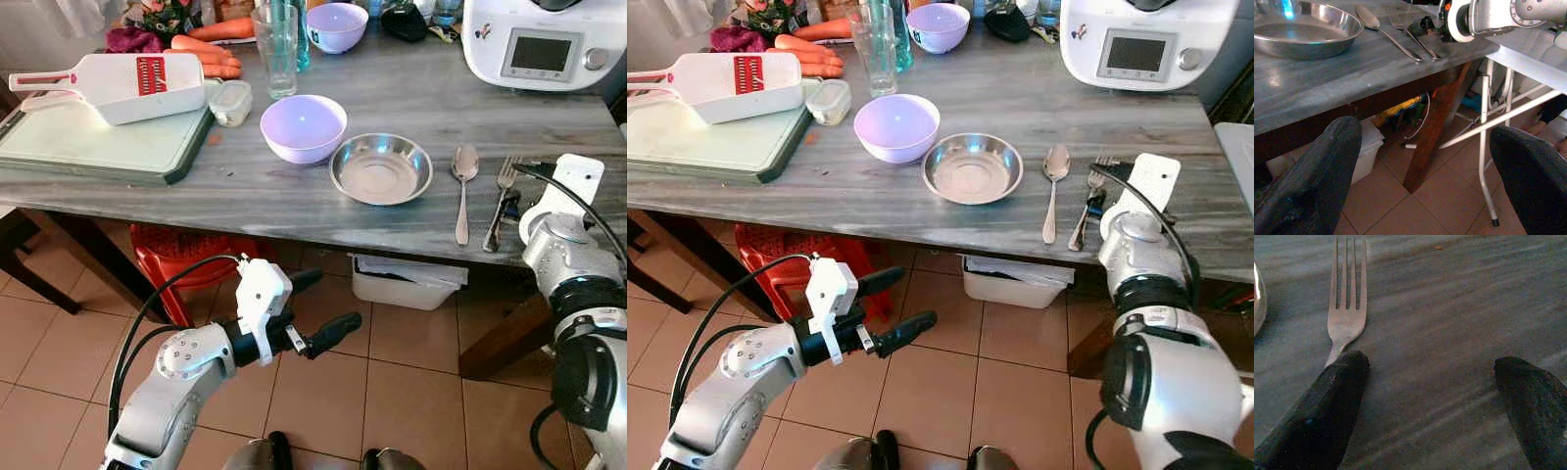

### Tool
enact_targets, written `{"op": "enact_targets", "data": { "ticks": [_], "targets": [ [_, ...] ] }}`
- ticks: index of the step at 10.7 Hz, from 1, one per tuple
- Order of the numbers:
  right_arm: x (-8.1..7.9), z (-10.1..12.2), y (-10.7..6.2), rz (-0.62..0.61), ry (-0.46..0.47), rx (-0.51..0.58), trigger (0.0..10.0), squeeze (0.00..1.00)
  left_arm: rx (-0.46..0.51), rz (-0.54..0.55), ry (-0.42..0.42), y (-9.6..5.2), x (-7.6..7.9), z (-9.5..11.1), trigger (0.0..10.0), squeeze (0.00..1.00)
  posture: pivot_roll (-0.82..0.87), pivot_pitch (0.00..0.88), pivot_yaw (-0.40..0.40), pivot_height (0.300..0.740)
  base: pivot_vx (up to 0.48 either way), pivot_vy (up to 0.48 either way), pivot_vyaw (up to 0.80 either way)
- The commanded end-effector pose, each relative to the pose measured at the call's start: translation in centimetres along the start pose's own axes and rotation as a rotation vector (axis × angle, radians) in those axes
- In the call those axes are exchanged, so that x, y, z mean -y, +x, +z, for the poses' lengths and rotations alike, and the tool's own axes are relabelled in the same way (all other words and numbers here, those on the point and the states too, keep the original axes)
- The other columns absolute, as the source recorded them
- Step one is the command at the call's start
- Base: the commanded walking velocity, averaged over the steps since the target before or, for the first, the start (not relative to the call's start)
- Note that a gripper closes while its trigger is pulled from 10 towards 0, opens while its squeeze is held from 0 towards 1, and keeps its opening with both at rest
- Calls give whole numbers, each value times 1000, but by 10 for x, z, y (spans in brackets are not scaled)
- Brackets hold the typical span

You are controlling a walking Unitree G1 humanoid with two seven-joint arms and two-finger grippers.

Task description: Setting the table

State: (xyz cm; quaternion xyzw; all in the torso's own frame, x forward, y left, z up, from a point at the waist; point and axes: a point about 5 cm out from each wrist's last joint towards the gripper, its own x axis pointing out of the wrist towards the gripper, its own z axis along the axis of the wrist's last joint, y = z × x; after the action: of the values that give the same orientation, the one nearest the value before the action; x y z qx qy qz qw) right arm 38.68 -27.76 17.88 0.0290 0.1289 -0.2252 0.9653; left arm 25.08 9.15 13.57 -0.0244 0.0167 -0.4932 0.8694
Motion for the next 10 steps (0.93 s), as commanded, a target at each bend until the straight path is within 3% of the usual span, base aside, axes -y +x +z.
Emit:
{"op": "enact_targets", "data": {
  "ticks": [1, 6, 10],
  "targets": [
    [3, 2, 1, 1, -6, -15, 10000, 0, -6, -7, 4, -1, 2, -1, 10000, 0, 4, 191, 29, 740, 0, 0, 0],
    [-2, -1, 1, 50, -6, -46, 10000, 0, -9, -4, 4, -2, 2, -1, 10000, 0, 9, 194, 28, 740, 0, 0, 0],
    [-16, 1, 0, 129, -42, -44, 10000, 0, -10, -1, 5, -2, 2, -2, 10000, 0, 10, 190, 25, 740, 0, 0, 0]
  ]
}}
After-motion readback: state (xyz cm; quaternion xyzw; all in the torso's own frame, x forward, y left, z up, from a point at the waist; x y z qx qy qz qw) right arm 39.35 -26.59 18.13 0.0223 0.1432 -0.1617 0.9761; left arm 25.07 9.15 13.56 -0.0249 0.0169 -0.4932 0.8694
